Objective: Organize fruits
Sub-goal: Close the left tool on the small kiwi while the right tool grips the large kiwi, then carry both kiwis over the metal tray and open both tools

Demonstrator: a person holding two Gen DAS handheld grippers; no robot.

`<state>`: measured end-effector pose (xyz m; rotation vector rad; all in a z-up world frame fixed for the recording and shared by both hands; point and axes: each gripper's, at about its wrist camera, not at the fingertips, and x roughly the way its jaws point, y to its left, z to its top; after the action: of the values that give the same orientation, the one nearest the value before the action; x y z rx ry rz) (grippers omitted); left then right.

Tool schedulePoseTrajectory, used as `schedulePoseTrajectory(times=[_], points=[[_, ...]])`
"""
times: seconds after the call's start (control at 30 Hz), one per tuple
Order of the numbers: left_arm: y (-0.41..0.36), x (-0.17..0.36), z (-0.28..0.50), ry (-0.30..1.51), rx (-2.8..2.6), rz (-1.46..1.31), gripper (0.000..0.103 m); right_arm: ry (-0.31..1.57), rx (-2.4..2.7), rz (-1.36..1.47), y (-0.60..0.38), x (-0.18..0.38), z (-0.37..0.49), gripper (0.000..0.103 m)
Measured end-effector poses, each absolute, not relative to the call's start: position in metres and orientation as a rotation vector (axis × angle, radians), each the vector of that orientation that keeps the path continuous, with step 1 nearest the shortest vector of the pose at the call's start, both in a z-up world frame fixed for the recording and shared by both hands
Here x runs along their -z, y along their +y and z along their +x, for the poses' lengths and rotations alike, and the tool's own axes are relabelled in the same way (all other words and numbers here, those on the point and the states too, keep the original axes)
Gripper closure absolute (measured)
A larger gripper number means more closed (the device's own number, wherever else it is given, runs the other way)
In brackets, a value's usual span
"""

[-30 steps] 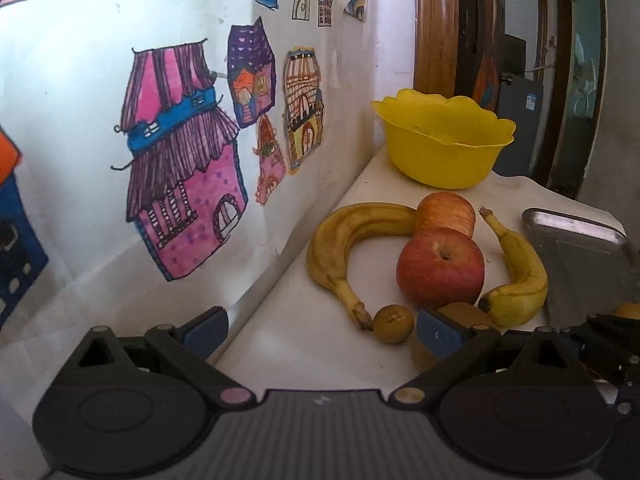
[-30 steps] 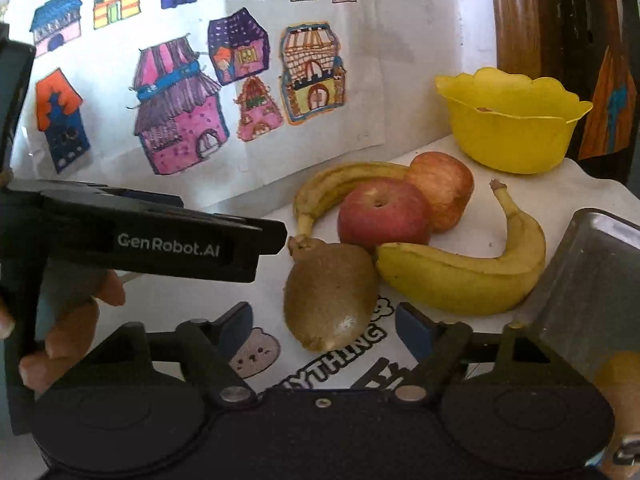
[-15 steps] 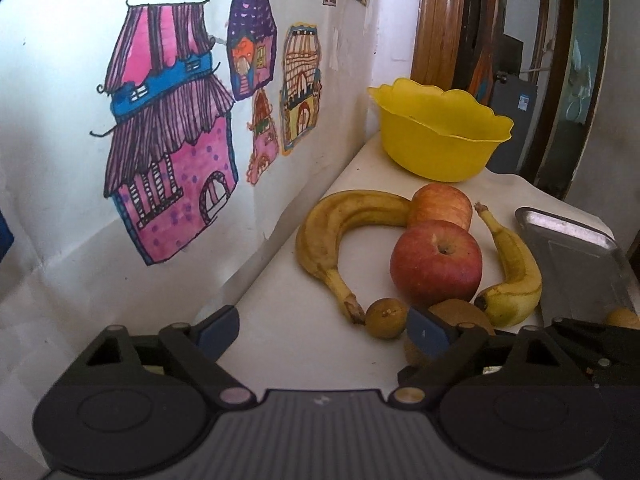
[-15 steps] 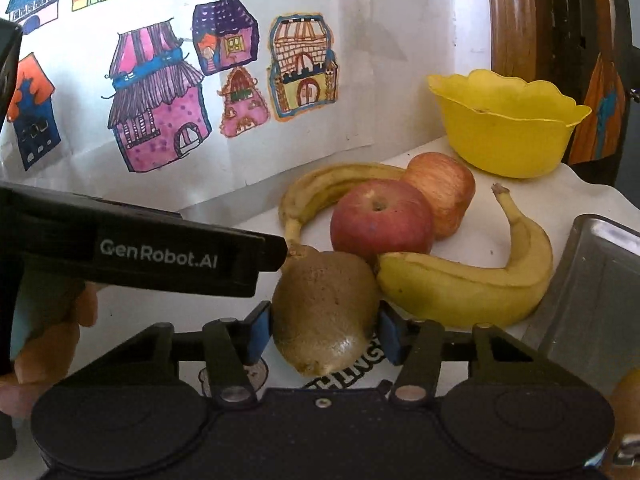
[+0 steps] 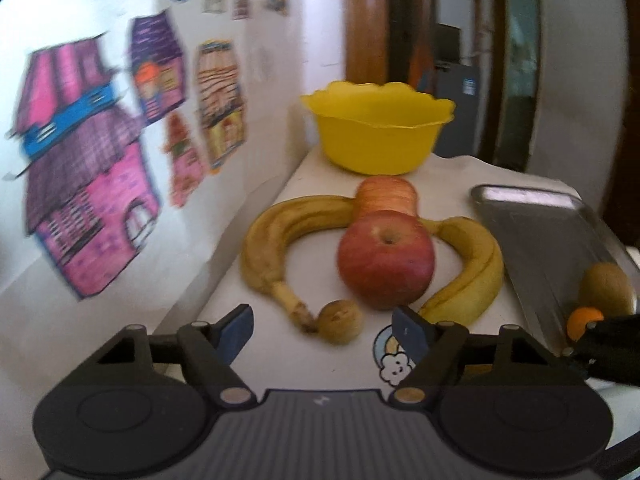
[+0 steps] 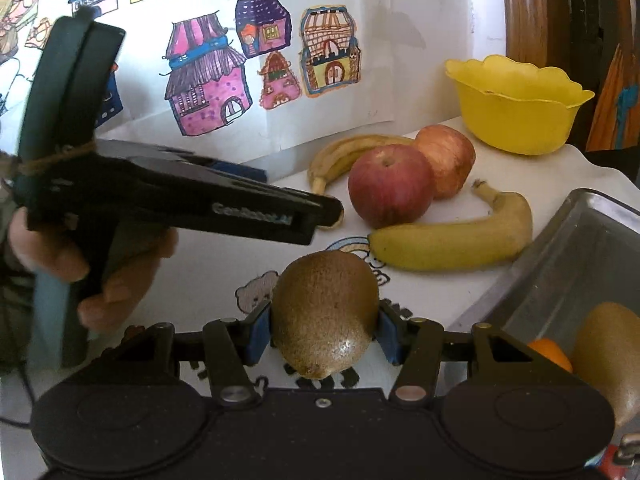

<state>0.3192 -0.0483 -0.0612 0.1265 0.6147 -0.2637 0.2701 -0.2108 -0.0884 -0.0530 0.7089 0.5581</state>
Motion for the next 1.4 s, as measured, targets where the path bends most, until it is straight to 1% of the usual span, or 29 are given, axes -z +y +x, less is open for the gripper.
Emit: schedulePoseTrajectory(times=[0.17, 0.47, 0.63, 0.73, 0.77, 0.8, 1.07, 1.4], points=[[-0.057, 0.066, 0.322, 0.601, 0.304, 0.180, 0.036, 0.708, -0.564, -0.043, -0.218, 0.089, 0.266, 0.047], [-0.064, 0.069, 0.331, 0.602, 0.366, 0.206, 0.045, 0.702, -0.575, -0.026, -0.223, 0.090, 0.265, 0.047], [-0.065, 0.075, 0.337, 0.621, 0.366, 0.228, 0.052, 0.700, -0.580, -0.023, -0.224, 0.091, 0.264, 0.047], [-0.066, 0.075, 0.335, 0.621, 0.358, 0.243, 0.063, 0.699, -0.579, -0.021, -0.225, 0.091, 0.264, 0.047], [-0.066, 0.075, 0.334, 0.623, 0.351, 0.248, 0.070, 0.699, -0.578, -0.019, -0.225, 0.091, 0.264, 0.047], [-0.066, 0.075, 0.334, 0.636, 0.349, 0.249, 0.073, 0.699, -0.578, -0.017, -0.225, 0.091, 0.264, 0.047], [-0.059, 0.070, 0.314, 0.699, 0.320, 0.198, 0.073, 0.686, -0.550, -0.012, -0.223, 0.091, 0.260, 0.047], [-0.044, 0.063, 0.252, 0.743, 0.348, 0.139, 0.073, 0.701, -0.533, -0.005, -0.228, 0.088, 0.229, 0.047]])
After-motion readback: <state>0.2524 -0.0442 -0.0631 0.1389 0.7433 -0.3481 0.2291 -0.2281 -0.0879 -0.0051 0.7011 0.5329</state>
